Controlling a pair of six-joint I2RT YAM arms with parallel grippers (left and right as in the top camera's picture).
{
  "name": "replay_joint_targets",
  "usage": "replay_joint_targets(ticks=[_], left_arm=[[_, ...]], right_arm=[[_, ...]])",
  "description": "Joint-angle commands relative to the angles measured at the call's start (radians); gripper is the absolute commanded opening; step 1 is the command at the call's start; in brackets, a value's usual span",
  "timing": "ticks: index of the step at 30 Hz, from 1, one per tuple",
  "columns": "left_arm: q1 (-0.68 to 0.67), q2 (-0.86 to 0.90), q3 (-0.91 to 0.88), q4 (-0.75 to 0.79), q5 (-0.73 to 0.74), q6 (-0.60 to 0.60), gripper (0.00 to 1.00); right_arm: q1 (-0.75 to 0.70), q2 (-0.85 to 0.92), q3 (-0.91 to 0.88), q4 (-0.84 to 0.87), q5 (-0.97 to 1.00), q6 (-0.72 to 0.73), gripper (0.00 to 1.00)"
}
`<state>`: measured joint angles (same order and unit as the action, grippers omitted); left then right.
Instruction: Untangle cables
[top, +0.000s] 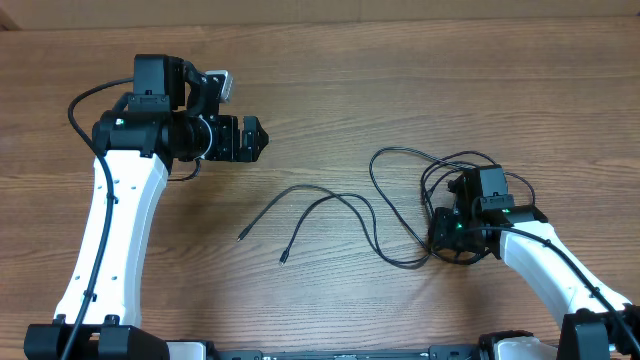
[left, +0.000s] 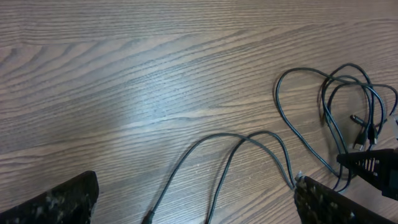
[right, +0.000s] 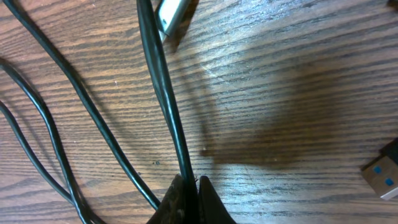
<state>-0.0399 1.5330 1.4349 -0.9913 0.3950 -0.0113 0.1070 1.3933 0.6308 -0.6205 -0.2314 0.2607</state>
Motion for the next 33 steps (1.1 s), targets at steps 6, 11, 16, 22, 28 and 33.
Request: replay_joint_targets(ticks=[6,11,16,22,28,33], left_arm=[[-0.006,0.001,0.008,0.004,-0.003,0.011,1.00],[-0.006,0.001,0.008,0.004,-0.003,0.011,1.00],[-0.006,0.001,0.008,0.004,-0.003,0.011,1.00],[-0.006,0.001,0.008,0.004,-0.003,0.011,1.00],[-0.006,0.001,0.008,0.004,-0.003,0.011,1.00],[-0.006,0.001,0.008,0.004,-0.003,0.011,1.00]], right_arm=[[0.004,0.002,0.042,-0.008,0.006,-0.004,0.04],[0.004,-0.002,0.191,-0.161,0.009,-0.072,0.04],[0.004,-0.002,0.352,-0.320,0.040,-0.113,0.04],[0.004,-0.002,0.471,-0.385,0.016,-0.113,0.04],[0.004,-0.002,0.520,-0.376,-0.160,-0.114,0.04],[0.004,-0.002,0.576,-0.324,-0.243,-0.113,0.04]])
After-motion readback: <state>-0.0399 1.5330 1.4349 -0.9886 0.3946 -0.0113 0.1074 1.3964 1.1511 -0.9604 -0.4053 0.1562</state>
